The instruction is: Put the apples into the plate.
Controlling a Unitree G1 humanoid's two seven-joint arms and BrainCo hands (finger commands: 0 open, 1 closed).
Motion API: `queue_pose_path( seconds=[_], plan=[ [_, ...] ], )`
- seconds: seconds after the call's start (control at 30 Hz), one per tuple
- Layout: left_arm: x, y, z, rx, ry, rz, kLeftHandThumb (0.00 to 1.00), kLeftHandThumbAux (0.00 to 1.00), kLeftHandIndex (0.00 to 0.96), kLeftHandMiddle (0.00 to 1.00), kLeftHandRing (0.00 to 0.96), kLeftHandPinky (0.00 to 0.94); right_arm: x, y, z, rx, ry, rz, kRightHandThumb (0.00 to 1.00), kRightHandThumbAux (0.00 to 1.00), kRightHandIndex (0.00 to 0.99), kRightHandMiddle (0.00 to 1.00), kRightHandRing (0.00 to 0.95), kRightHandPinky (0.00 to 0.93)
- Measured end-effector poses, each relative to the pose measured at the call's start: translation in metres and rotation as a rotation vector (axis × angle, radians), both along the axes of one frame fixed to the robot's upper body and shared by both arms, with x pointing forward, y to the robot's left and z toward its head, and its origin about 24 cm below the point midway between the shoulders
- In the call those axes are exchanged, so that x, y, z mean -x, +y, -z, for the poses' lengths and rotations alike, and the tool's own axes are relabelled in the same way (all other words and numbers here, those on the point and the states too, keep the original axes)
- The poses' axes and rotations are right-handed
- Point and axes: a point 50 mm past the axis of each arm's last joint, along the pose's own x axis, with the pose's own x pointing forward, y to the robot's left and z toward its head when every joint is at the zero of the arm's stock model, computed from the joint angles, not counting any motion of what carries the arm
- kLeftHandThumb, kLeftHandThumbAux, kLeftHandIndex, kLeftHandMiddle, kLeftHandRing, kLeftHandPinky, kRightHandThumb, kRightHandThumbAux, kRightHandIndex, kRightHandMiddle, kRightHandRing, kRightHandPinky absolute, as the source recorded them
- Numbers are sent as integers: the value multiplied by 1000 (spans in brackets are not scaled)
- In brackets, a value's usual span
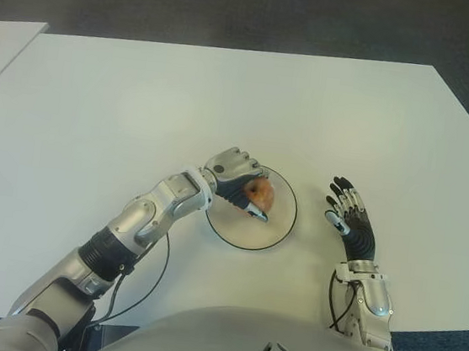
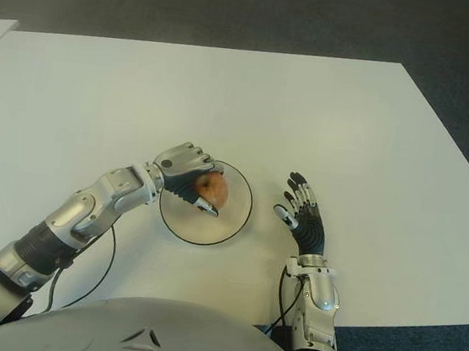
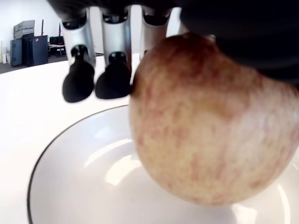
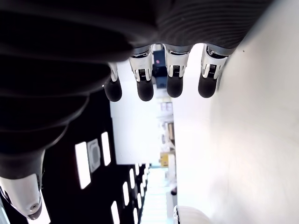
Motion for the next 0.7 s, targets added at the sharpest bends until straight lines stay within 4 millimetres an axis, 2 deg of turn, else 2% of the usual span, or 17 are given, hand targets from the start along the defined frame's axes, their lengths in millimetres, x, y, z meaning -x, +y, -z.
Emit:
queue_pose_path(
  seconds=[0.2,0.63,0.67,0.7],
  plan=[
    [4,1,8,-6,23,-2,755,690,446,793,785,774,1,0,0,-1,2,9,229,599,85,97,55,71],
    [5,2,11,-35,19,5,755,690,446,779,765,759,1,2,0,-5,15,7,218,603,86,96,53,68],
    [5,2,11,-36,18,6,791,681,433,681,759,754,1,2,0,-5,15,7,218,602,86,95,53,68],
    [5,3,11,-37,18,7,804,677,429,647,757,752,1,2,0,-5,15,7,218,602,86,95,53,68]
  ],
)
